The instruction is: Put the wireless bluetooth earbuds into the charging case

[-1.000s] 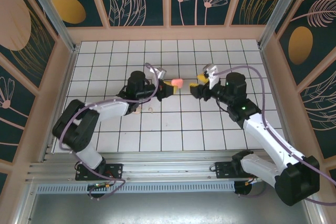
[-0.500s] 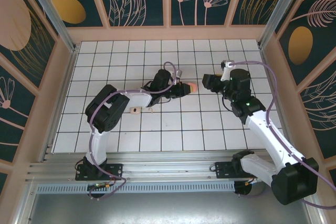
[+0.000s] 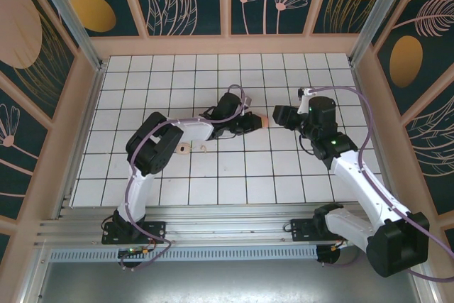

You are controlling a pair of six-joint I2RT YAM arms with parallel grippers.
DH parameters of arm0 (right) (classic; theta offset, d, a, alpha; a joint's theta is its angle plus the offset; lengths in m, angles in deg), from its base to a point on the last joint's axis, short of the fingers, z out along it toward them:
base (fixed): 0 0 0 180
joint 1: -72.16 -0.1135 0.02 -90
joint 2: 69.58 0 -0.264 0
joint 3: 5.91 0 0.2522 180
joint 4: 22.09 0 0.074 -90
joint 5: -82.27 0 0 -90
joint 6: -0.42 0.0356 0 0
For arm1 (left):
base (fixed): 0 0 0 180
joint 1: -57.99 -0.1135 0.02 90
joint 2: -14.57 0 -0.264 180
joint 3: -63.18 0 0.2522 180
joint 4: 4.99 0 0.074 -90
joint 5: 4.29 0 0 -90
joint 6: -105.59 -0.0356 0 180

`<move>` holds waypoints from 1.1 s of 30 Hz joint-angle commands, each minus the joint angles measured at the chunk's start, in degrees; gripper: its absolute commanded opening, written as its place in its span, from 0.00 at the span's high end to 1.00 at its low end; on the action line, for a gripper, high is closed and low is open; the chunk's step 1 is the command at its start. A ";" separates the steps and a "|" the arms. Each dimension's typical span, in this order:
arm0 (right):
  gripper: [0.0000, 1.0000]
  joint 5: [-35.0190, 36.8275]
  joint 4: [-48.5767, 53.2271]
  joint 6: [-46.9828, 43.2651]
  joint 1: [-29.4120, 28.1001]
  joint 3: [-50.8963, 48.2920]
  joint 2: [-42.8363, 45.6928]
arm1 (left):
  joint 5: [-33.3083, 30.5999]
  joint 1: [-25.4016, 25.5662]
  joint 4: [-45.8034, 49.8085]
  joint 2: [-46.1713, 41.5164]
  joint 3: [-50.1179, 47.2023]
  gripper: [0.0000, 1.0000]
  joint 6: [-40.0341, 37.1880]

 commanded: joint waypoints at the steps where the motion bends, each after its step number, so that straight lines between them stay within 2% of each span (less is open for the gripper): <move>1: 0.41 0.54 0.36 0.25 0.46 -0.39 0.65 | -0.06 0.89 2.50 1.09 2.04 0.83 0.63; 14: 0.42 -0.12 0.06 0.50 0.49 -0.83 0.60 | 1.43 1.29 4.10 2.27 2.30 0.78 0.61; 21: 0.42 -0.25 0.04 0.67 0.55 -1.00 0.89 | 1.26 1.27 6.17 2.27 2.23 0.72 -0.43; 26: 0.44 -0.50 -0.07 0.77 0.59 -1.17 1.04 | -0.02 1.28 8.56 1.77 2.39 0.66 -1.90; 28: 0.44 -0.52 -0.23 0.90 0.59 -1.27 1.17 | -0.78 1.34 9.58 1.32 2.48 0.61 -2.60; 33: 0.44 -0.26 0.39 0.82 0.58 -1.21 1.79 | -4.35 1.31 14.40 -1.24 3.10 0.58 -6.26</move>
